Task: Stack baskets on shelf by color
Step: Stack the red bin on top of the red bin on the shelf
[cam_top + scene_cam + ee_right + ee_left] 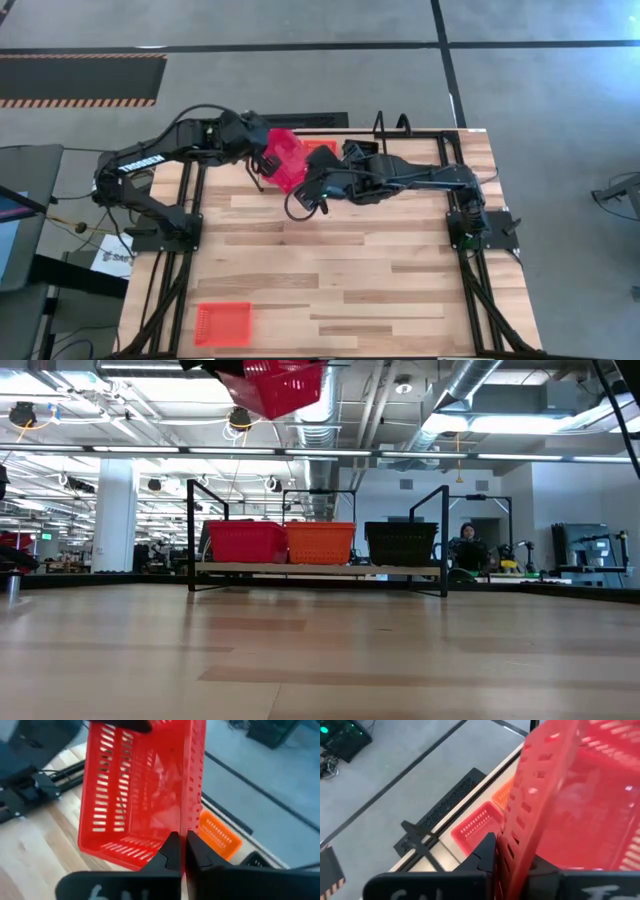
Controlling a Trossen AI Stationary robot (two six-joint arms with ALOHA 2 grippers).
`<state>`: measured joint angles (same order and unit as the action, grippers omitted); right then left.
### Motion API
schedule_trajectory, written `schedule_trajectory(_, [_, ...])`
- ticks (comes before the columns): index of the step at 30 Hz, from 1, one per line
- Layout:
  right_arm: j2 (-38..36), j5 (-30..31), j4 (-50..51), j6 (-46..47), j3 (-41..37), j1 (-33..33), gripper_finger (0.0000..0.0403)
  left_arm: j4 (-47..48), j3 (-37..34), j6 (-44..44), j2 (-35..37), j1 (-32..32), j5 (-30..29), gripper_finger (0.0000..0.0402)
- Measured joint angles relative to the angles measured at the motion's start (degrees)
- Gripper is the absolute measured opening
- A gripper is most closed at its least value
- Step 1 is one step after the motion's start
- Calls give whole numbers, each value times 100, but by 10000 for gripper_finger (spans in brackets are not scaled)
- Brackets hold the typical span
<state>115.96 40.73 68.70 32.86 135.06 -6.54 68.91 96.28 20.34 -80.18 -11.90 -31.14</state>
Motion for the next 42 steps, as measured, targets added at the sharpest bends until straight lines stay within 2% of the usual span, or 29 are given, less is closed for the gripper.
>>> schedule_trajectory(6, [-174,-11,-679,-627,0,-218,60,117,3,7,-42,0,12,0])
schedule_trajectory(16, [-784,-68,-771,-1090,-41,-791,176,350,1,-102,-46,-59,-30,1])
schedule_trajectory(20, [-1115,-90,-651,-1088,-24,-1033,195,607,-2,-784,-48,-62,497,1])
schedule_trajectory(25, [-1546,-90,-712,-1086,-17,-1347,188,725,-6,-2448,-50,-104,1343,0])
schedule_trajectory(28, [-1765,-200,-583,-1074,-17,-1570,174,706,-6,-3179,-52,-292,1545,0])
schedule_trajectory(31, [-1899,-210,-542,-970,-13,-1790,160,632,-6,-3788,-67,-672,1670,0])
schedule_trajectory(35, [-2000,-207,-409,-614,-13,-2021,138,430,-11,-4485,-252,-1378,2414,0])
schedule_trajectory(39, [-2001,-199,-146,-211,-15,-2149,99,350,-4,-4881,-637,-1920,2778,0])
schedule_trajectory(42, [-1931,-91,105,181,-13,-2167,47,347,-4,-5239,-1028,-2069,2864,0])
